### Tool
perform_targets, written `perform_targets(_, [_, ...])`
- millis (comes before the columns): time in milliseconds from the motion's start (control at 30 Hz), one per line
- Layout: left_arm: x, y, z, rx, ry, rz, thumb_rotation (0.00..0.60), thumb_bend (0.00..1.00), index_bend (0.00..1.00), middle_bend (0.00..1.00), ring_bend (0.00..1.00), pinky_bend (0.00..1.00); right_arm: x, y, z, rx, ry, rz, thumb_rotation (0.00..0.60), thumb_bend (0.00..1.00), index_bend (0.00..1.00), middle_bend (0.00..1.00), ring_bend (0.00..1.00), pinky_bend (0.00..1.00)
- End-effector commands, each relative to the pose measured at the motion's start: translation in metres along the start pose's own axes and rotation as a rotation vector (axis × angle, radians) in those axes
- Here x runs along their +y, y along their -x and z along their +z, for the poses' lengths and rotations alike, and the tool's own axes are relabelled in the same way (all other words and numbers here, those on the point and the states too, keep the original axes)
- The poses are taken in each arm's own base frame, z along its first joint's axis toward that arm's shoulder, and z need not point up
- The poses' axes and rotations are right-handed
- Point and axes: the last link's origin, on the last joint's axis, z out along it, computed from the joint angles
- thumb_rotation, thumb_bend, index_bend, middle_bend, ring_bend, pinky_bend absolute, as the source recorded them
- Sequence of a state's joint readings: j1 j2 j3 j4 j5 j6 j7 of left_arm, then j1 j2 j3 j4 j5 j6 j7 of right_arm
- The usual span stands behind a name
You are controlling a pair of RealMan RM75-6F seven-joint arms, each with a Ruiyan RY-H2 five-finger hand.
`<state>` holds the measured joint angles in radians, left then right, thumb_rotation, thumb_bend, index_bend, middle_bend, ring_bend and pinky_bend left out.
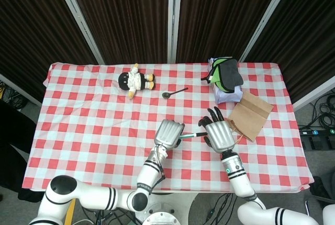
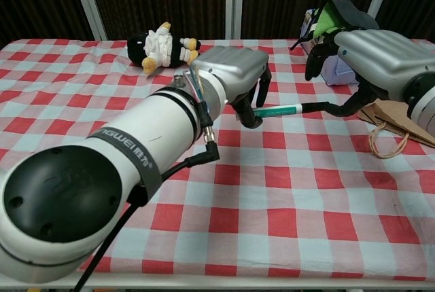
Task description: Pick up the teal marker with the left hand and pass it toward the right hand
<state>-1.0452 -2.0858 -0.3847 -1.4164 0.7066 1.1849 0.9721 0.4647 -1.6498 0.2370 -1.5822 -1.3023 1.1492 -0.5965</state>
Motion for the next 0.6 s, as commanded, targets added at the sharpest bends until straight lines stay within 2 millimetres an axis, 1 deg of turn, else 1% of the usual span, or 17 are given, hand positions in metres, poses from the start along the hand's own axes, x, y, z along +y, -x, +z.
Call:
perform_targets(33, [-0.001, -0.0006, 0.0015, 0.0, -0.003, -0.003, 0.6, 0.4, 0.58, 0.58, 0.53, 0.6, -0.0042, 0.0056, 0.0009, -0.018, -0.007, -0.001, 0.6, 0.15, 0.42, 0.36, 0.1, 0.05])
perform_targets(200, [-0.0029, -0.0019, 0.0021, 0.003, -0.002, -0.004, 0.6, 0.4, 0.58, 0.58, 0.53, 0.6, -0.0077, 0.0118, 0.0015, -0.032, -0.012, 0.005, 0.6, 0.15, 0.43, 0.37, 0.11, 0.05])
perform_targets(600, [-0.0029, -0.0038, 0.0004, 0.005, 0.002, -0.004, 0.6, 0.4, 0.58, 0.58, 0.53, 0.6, -0.0074, 0.0127, 0.0041, -0.025, -0.005, 0.015, 0.6, 0.16, 0.46, 0.41, 0.14, 0.05])
